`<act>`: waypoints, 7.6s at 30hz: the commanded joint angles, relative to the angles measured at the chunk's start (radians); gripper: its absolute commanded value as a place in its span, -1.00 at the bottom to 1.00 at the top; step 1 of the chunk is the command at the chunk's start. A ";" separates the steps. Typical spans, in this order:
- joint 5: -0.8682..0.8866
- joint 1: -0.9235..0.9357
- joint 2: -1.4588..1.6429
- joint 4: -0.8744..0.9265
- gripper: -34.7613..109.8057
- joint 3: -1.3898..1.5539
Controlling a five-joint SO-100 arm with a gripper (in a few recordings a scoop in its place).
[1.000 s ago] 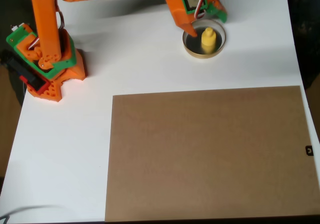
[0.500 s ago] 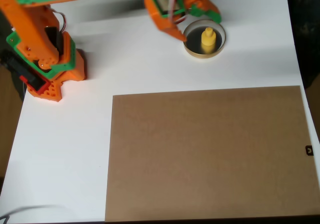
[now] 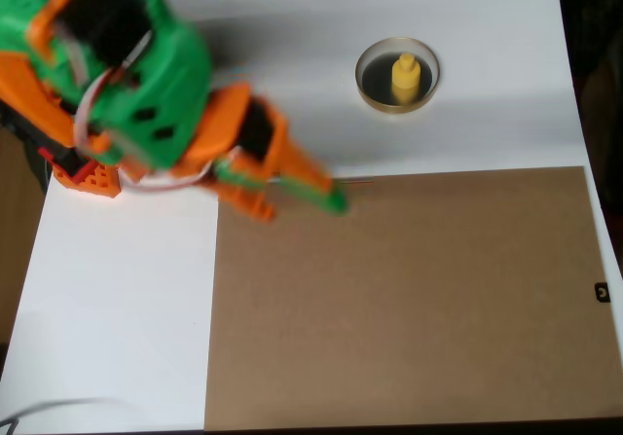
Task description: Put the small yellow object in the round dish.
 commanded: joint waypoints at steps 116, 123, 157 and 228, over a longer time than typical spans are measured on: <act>0.367 0.923 1.155 -0.285 -0.47 1.020; 0.367 0.923 1.155 -0.285 -0.47 1.020; 0.367 0.923 1.155 -0.285 -0.47 1.020; 0.367 0.923 1.155 -0.285 -0.47 1.020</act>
